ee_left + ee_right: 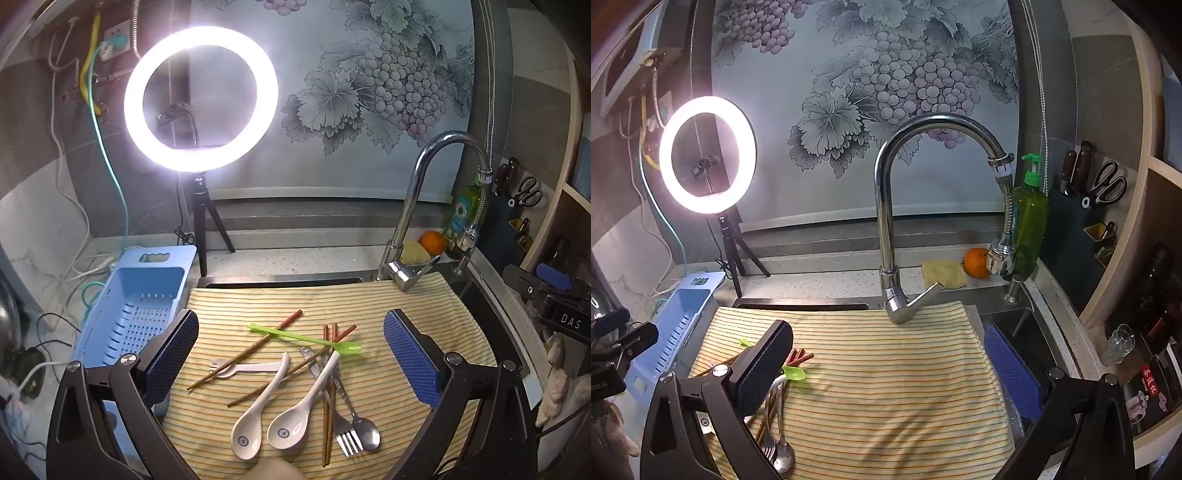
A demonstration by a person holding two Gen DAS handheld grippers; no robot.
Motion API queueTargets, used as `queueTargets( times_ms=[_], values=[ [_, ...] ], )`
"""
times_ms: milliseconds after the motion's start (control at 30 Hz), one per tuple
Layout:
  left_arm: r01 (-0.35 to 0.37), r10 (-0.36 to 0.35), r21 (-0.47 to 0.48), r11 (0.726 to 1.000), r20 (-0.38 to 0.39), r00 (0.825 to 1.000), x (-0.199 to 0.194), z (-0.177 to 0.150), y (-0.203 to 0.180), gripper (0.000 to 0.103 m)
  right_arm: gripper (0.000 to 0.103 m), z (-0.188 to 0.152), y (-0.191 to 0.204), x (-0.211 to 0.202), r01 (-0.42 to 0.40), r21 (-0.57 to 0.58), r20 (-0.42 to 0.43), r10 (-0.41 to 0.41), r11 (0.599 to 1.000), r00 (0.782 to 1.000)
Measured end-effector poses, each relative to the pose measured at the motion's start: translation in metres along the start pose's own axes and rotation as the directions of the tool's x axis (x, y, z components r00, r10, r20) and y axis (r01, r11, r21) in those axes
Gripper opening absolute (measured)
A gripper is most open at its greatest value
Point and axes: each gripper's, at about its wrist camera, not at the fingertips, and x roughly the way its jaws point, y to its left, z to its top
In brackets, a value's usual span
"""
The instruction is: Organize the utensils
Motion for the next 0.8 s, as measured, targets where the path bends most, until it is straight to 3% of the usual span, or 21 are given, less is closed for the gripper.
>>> queueTargets(
  times_ms=[800],
  values=[
    [0.011, -0.011, -0.009, 1.000, 0.004, 1.000, 0.0033, -0.0006, 0.0013, 0.100, 0.102, 0.0002, 0.0017, 0.0035, -0.009, 0.011, 0.002, 0.009, 1.000, 1.000]
  ],
)
